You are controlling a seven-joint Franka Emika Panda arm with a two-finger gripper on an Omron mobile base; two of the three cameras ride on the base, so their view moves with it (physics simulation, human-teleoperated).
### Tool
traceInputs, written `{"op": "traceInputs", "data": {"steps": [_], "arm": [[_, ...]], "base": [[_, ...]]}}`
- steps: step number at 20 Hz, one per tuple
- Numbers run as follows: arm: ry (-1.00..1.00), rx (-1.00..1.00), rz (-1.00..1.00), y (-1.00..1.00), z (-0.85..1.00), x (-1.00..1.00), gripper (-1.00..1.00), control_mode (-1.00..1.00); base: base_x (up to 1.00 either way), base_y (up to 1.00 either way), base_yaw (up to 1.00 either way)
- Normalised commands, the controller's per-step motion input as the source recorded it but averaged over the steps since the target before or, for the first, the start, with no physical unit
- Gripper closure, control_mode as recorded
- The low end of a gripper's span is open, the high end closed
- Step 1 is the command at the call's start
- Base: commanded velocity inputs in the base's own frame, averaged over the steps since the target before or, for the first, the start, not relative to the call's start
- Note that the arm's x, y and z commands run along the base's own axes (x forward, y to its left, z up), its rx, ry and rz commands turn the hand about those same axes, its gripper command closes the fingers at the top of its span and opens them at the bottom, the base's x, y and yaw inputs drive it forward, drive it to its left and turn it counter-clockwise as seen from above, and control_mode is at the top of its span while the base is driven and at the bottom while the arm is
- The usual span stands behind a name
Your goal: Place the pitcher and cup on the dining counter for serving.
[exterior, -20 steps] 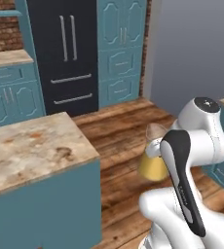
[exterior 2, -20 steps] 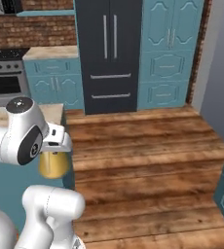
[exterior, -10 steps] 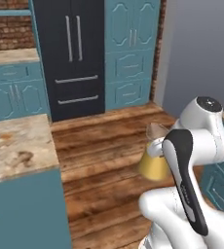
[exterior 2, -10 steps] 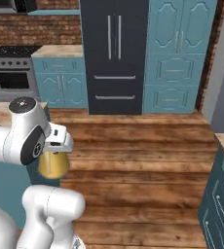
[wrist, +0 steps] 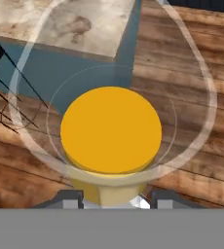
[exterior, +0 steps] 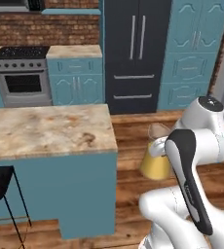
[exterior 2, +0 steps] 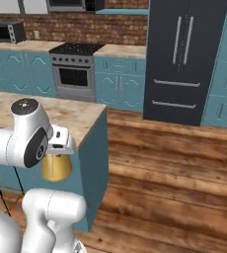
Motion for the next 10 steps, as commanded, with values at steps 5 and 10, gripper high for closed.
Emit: {"op": "traceInputs", "data": {"steps": [5,10], "arm": [[0.0,0.0,0.0,0.0,0.0,0.0,1.0,1.0],[0.0,0.0,0.0,0.0,0.0,0.0,1.0,1.0]], "base": [[0.25,1.0,0.28],[0.72,0.85,0.17]]}}
